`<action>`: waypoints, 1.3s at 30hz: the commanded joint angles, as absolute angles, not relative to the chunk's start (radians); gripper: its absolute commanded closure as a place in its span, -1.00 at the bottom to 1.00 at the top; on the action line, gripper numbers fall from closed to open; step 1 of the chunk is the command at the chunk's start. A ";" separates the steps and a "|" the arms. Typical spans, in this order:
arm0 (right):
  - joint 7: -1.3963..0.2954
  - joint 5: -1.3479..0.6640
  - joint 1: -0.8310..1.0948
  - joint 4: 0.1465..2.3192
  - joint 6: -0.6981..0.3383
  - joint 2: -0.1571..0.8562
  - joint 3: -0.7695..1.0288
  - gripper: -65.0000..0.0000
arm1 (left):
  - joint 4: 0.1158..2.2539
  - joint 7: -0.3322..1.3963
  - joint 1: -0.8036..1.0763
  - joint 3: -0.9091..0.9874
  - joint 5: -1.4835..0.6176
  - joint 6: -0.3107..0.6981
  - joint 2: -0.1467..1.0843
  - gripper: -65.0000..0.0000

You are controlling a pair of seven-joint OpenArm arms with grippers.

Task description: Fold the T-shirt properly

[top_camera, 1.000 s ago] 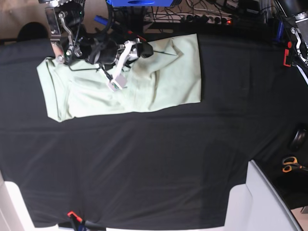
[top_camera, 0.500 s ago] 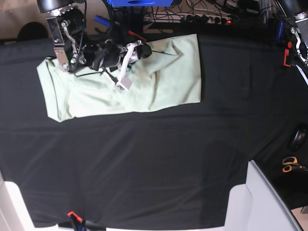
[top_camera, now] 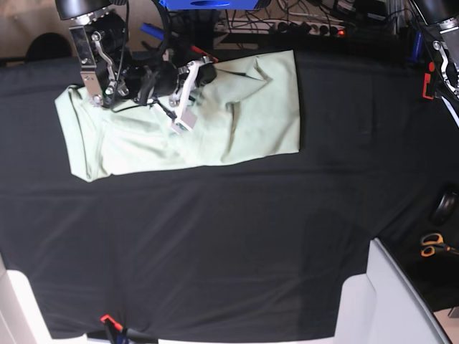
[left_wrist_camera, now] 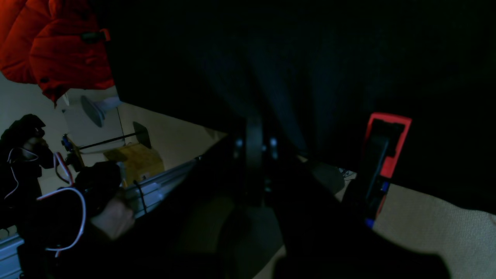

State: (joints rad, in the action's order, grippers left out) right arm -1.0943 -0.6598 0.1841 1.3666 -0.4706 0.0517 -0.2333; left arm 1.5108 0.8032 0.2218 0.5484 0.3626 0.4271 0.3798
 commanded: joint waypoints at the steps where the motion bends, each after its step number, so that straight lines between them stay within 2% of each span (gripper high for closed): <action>1: -1.101 -0.676 0.179 1.399 -0.472 0.051 -0.231 1.00 | 1.526 0.800 0.219 0.558 0.374 0.420 0.404 1.00; 11: -1.173 -0.680 0.209 1.504 -0.309 0.059 -0.228 1.00 | 1.526 0.800 0.222 0.559 0.374 0.420 0.404 1.00; 19: -1.239 -0.674 0.237 1.577 -0.280 0.059 -0.226 1.00 | 1.526 0.800 0.223 0.559 0.374 0.420 0.403 1.00; 24: -1.250 -0.682 0.252 1.620 -0.171 0.084 -0.225 1.00 | 1.526 0.800 0.223 0.555 0.374 0.420 0.400 1.00; 39: -1.248 -0.674 0.217 1.618 -0.157 0.143 -0.226 1.00 | 1.526 0.800 0.223 0.553 0.374 0.420 0.397 1.00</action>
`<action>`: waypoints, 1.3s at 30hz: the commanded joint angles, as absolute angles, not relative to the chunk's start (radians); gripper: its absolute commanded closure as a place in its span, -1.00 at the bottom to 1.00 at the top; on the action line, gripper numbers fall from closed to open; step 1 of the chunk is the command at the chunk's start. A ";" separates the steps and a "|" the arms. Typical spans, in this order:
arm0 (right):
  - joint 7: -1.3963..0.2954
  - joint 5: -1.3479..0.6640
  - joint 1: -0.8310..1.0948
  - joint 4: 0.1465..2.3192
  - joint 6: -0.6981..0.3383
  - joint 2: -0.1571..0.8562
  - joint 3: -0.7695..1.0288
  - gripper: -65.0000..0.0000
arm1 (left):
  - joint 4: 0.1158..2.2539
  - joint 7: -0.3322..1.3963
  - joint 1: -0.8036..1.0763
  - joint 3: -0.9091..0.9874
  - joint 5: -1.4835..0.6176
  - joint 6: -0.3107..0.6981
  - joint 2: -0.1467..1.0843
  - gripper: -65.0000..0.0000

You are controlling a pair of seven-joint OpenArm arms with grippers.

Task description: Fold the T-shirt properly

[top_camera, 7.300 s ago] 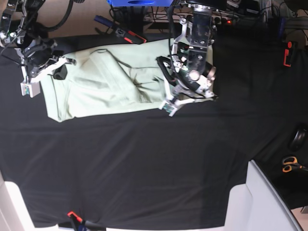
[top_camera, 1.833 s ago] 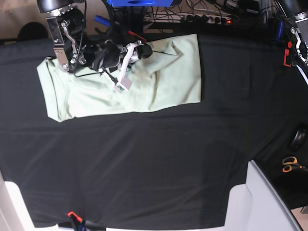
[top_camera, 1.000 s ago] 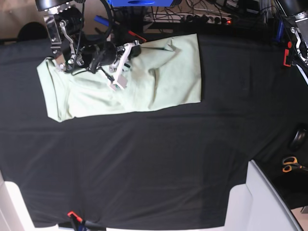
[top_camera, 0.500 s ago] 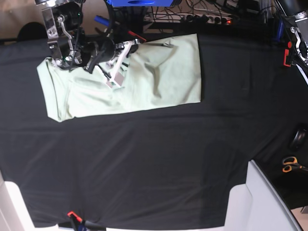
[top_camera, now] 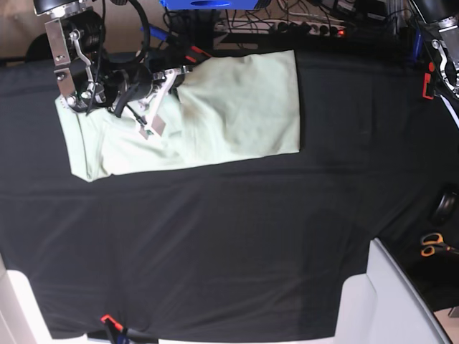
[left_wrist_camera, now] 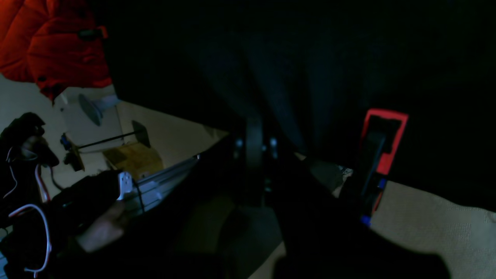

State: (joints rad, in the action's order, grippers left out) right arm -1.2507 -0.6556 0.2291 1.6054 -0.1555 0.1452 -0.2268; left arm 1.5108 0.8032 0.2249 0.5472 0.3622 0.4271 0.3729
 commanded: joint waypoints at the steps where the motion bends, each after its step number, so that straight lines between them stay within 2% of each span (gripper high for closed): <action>1: -1.248 -0.674 0.216 1.616 -0.157 0.143 -0.226 1.00 | 1.526 0.800 0.222 0.553 0.374 0.420 0.397 1.00; 9: -1.244 -0.673 0.219 1.616 -0.153 0.143 -0.225 1.00 | 1.526 0.800 0.222 0.553 0.374 0.420 0.395 1.00; 14: -1.244 -0.680 0.217 1.616 -0.010 0.143 -0.225 0.99 | 1.526 0.800 0.222 0.553 0.374 0.420 0.395 1.00; 16: -1.244 -0.680 0.217 1.616 0.007 0.140 -0.225 0.98 | 1.526 0.800 0.222 0.553 0.374 0.420 0.395 1.00; 23: -1.247 -0.680 0.226 1.629 0.012 0.134 -0.157 0.59 | 1.526 0.800 0.222 0.552 0.374 0.420 0.395 1.00; 30: -1.251 -0.680 0.274 1.844 0.012 0.142 -0.005 0.39 | 1.527 0.800 0.219 0.552 0.374 0.420 0.380 1.00; 33: -1.259 -0.680 0.266 1.877 0.004 0.159 0.114 0.15 | 1.531 0.800 0.219 0.552 0.374 0.420 0.374 1.00; 34: -1.251 -0.682 0.260 1.876 0.001 0.177 0.156 0.00 | 1.529 0.800 0.219 0.552 0.374 0.420 0.372 1.00; 35: -1.248 -0.682 0.245 1.874 -0.018 0.196 0.197 -0.23 | 1.527 0.800 0.219 0.552 0.374 0.420 0.366 1.00; 37: -1.241 -0.682 0.226 1.871 -0.114 0.225 0.263 -0.67 | 1.532 0.800 0.222 0.552 0.374 0.420 0.355 1.00; 38: -1.234 -0.682 0.220 1.867 -0.171 0.236 0.298 -0.84 | 1.534 0.800 0.223 0.552 0.374 0.420 0.354 1.00; 39: -1.231 -0.682 0.209 1.851 -0.242 0.246 0.337 -0.92 | 1.532 0.800 0.223 0.552 0.374 0.420 0.352 1.00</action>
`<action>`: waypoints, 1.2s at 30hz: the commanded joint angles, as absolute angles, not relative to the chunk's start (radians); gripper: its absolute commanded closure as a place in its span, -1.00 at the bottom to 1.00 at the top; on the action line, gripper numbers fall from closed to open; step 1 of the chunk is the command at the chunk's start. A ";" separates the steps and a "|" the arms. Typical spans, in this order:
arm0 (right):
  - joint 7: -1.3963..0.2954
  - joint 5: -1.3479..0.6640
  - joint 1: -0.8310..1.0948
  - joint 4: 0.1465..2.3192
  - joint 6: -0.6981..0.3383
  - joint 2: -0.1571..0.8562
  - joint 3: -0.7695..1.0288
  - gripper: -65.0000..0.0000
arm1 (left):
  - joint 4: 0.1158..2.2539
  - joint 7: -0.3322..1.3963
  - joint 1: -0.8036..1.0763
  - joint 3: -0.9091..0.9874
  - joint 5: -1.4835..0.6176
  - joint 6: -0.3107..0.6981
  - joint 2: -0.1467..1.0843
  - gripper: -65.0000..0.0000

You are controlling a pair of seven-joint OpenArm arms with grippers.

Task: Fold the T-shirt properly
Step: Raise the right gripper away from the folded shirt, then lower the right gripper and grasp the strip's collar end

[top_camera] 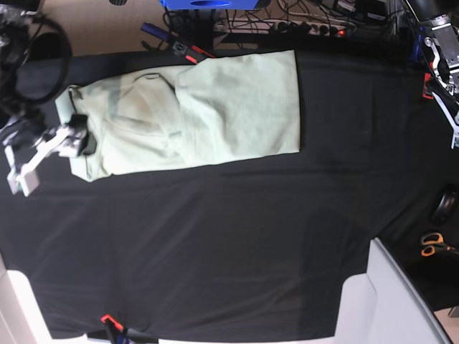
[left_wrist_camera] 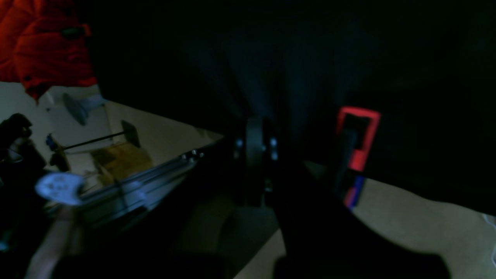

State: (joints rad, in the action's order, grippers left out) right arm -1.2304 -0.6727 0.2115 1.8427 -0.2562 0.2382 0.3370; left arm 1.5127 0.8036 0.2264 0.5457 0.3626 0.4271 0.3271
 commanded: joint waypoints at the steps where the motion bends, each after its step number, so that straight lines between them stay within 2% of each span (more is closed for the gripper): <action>1: -1.227 -0.676 0.193 1.825 -0.306 0.255 0.363 -0.92 | 1.529 0.800 0.223 0.552 0.374 0.420 0.346 1.00; 5: -1.213 -0.673 0.122 1.630 -0.469 0.309 0.460 -0.92 | 1.535 0.800 0.223 0.558 0.374 0.420 0.315 1.00; 9: -1.041 -0.673 0.114 1.412 -0.558 0.384 0.453 -0.92 | 1.535 0.797 0.223 0.559 0.374 0.420 0.288 1.00; 16: -0.937 -0.676 0.114 1.230 -0.593 0.418 0.377 -0.92 | 1.535 0.796 0.223 0.559 0.371 0.420 0.266 1.00; 26: -0.937 -0.673 0.114 1.152 -0.698 0.361 0.364 -0.93 | 1.543 0.794 0.225 0.559 0.369 0.420 0.240 1.00; 32: -0.938 -0.673 0.116 1.145 -0.698 0.358 0.360 -0.93 | 1.543 0.794 0.225 0.559 0.363 0.420 0.240 1.00; 36: -0.938 -0.676 0.114 1.147 -0.698 0.358 0.269 -0.93 | 1.543 0.794 0.225 0.559 0.363 0.420 0.240 1.00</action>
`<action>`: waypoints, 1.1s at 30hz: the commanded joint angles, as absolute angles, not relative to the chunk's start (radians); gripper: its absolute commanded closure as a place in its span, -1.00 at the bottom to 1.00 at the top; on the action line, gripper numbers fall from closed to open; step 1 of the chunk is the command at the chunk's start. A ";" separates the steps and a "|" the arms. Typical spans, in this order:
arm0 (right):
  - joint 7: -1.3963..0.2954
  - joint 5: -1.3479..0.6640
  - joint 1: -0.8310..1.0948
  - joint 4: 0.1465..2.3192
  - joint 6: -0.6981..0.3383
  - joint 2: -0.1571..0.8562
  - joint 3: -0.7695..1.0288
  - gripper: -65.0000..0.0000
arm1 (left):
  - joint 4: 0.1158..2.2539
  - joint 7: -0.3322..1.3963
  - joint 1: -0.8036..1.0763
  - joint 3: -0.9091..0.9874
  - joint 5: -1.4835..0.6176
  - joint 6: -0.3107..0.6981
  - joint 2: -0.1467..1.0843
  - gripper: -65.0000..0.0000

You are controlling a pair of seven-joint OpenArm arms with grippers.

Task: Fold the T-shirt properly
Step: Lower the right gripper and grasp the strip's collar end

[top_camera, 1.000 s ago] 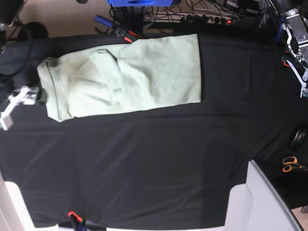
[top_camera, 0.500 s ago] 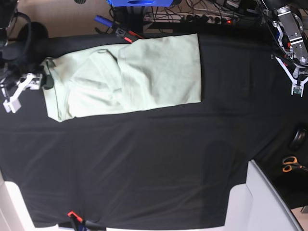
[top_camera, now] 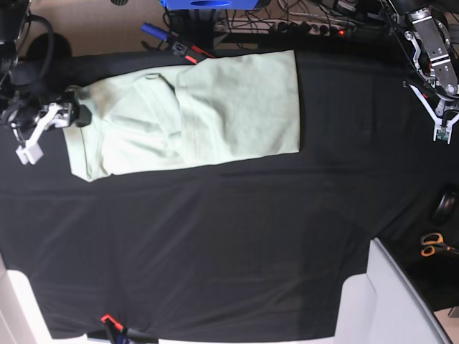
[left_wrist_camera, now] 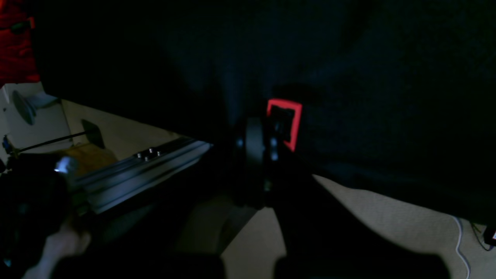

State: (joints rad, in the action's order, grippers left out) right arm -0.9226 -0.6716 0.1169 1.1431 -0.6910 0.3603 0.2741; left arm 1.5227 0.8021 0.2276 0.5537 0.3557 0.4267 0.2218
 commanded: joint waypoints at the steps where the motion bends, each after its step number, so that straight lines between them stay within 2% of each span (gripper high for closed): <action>1: -0.938 -0.676 0.114 1.148 -0.698 0.354 0.249 -0.93 | 1.543 0.794 0.229 0.559 0.363 0.420 0.240 1.00; 14: -0.937 -0.679 0.114 1.152 -0.698 0.283 0.107 -0.92 | 1.540 0.792 0.245 0.558 0.363 0.420 0.239 1.00; 16: -0.937 -0.679 0.114 1.152 -0.698 0.282 0.099 -0.87 | 1.538 0.792 0.245 0.558 0.363 0.420 0.239 1.00; 25: -0.937 -0.674 0.111 1.145 -0.698 0.263 0.097 0.16 | 1.535 0.792 0.243 0.553 0.363 0.420 0.239 1.00; 29: -0.937 -0.673 0.108 1.144 -0.698 0.268 0.097 0.90 | 1.535 0.792 0.243 0.555 0.363 0.420 0.239 1.00; 30: -0.937 -0.673 0.108 1.144 -0.698 0.271 0.097 1.00 | 1.535 0.792 0.243 0.556 0.363 0.420 0.239 1.00; 33: -0.935 -0.673 0.096 1.141 -0.698 0.286 0.102 0.97 | 1.535 0.792 0.243 0.558 0.363 0.420 0.239 1.00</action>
State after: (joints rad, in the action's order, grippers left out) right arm -0.9131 -0.6933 0.1024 1.1347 -0.6994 0.2653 0.0994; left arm 1.5208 0.7986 0.2466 0.5499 0.3580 0.4267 0.2218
